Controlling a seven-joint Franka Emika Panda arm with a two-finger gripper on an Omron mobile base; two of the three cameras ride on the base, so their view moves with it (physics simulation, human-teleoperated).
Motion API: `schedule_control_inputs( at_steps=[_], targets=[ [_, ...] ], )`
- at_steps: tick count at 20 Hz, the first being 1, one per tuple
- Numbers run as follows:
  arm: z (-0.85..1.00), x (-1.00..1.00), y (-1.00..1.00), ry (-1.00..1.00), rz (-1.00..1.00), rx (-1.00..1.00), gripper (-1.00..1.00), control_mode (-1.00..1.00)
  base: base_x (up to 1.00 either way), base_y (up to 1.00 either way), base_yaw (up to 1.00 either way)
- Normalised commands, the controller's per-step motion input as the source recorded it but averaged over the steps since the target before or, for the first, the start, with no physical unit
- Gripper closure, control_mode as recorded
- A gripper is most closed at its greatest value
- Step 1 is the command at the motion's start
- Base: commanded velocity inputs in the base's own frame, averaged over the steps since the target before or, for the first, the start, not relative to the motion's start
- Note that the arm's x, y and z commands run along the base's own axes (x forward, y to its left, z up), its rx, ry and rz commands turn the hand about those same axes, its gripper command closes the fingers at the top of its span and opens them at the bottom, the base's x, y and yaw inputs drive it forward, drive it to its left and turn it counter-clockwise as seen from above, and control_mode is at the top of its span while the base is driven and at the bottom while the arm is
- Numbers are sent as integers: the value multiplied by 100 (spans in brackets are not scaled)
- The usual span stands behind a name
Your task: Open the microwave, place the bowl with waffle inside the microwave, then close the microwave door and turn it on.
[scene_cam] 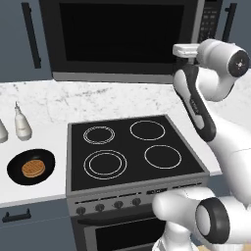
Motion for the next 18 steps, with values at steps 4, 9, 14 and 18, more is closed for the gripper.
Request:
schedule_control_inputs(
  at_steps=[4,9,14,18],
  targets=[
    [0,-100,7,0,-9,0,100,-100,0,0,0],
    [-2,-100,21,0,-8,-2,100,-100,0,0,0],
    [-4,-100,45,0,-1,-6,100,-100,0,0,0],
    [-1,-91,51,0,0,-6,100,-100,0,0,0]
  ],
)
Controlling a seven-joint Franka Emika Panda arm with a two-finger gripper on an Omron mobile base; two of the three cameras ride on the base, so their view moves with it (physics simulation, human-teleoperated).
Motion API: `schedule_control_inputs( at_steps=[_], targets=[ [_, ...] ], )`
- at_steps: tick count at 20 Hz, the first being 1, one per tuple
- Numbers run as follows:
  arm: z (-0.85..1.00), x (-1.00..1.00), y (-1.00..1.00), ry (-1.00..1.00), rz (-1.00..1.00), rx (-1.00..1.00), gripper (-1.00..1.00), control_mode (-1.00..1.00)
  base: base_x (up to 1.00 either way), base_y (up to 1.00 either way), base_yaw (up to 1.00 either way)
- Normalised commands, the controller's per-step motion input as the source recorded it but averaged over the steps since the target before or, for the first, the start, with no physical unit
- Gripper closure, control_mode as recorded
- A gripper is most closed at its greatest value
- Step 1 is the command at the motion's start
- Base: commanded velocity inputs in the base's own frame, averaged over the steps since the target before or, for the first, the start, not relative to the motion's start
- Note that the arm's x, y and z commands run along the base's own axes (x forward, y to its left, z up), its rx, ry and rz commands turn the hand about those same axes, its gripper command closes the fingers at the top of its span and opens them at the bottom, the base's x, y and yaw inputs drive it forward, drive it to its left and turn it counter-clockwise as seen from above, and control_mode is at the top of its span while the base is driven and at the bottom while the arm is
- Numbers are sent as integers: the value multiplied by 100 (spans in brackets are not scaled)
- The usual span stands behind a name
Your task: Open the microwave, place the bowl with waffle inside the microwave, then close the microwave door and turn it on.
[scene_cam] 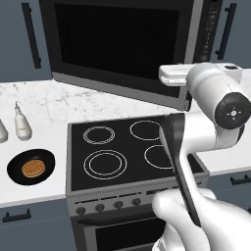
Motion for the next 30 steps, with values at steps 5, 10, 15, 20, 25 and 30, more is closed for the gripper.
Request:
schedule_control_inputs(
  at_steps=[5,10,15,20,25,30],
  targets=[
    [0,-72,47,0,0,-6,100,-100,0,0,0],
    [0,-24,25,3,0,-1,100,-100,0,0,0],
    [0,0,0,0,0,0,100,-100,0,0,0],
    [0,0,0,0,0,0,-100,-100,0,0,0],
    [0,0,0,0,0,0,-100,-100,0,0,0],
    [-1,-11,0,1,0,0,-100,-100,0,0,0]
  ],
)
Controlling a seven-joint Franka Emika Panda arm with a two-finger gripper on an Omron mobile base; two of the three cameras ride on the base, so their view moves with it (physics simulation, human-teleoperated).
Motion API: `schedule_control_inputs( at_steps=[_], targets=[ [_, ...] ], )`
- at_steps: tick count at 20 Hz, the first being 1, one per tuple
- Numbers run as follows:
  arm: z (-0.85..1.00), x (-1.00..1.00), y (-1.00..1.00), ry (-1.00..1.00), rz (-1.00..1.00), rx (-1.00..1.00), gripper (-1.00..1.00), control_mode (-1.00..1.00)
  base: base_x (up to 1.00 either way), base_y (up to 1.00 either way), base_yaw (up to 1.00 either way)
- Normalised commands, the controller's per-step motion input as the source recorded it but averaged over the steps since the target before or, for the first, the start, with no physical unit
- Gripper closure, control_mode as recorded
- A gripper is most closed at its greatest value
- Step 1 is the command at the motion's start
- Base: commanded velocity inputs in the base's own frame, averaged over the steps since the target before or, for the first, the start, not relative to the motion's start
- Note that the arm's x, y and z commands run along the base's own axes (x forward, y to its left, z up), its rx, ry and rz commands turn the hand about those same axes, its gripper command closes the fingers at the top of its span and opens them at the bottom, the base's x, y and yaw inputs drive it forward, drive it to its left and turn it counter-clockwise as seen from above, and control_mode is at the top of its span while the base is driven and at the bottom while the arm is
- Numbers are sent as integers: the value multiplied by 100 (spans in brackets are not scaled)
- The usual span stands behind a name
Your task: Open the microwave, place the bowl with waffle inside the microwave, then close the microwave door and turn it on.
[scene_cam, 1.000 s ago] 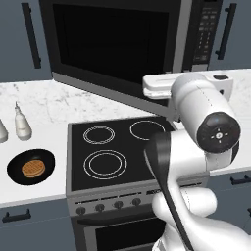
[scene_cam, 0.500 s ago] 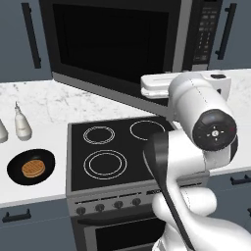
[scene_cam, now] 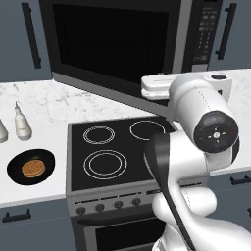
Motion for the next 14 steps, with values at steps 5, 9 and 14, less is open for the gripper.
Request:
schedule_control_inputs(
  at_steps=[5,9,14],
  targets=[
    [-1,-81,5,-1,12,0,-100,-100,0,0,0],
    [7,-30,-40,0,31,8,-100,-100,0,0,0],
    [0,7,-85,0,46,15,-100,-100,0,0,0]
  ],
)
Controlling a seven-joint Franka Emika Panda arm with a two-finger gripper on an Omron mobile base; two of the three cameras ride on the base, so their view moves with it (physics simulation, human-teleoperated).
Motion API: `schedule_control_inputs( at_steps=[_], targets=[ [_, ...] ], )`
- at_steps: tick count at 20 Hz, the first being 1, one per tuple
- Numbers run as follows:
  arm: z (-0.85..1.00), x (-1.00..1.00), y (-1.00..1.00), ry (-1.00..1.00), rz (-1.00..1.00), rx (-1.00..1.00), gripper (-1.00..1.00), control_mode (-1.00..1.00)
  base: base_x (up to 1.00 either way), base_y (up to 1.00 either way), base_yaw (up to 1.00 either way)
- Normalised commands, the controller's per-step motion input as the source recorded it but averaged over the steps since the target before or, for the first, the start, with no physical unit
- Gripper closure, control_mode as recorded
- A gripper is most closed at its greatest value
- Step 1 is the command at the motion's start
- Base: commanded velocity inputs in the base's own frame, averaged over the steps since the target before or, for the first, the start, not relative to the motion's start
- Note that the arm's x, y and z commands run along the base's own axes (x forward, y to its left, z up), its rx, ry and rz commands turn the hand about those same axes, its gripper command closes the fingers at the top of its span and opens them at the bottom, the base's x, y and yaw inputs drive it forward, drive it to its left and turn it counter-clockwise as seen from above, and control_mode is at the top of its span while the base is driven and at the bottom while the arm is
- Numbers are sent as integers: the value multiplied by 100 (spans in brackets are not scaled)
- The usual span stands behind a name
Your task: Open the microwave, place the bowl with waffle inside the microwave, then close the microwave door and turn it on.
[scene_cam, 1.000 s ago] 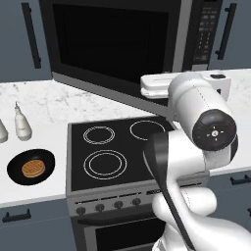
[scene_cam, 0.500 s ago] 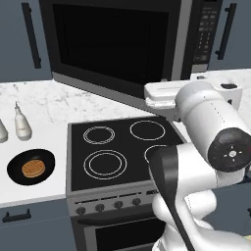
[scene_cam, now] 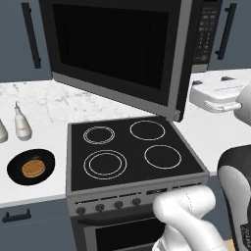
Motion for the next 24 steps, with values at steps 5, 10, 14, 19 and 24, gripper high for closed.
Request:
schedule_control_inputs(
  at_steps=[5,10,14,19,24],
  targets=[
    [0,32,-67,2,54,15,-100,-100,0,0,0],
    [-5,64,-20,11,50,14,-100,-100,0,0,0],
    [-14,18,8,-3,46,2,-100,-100,0,0,0],
    [-8,0,27,-10,38,0,-100,-100,0,0,0],
    [5,3,47,0,20,0,-100,-100,0,0,0]
  ],
)
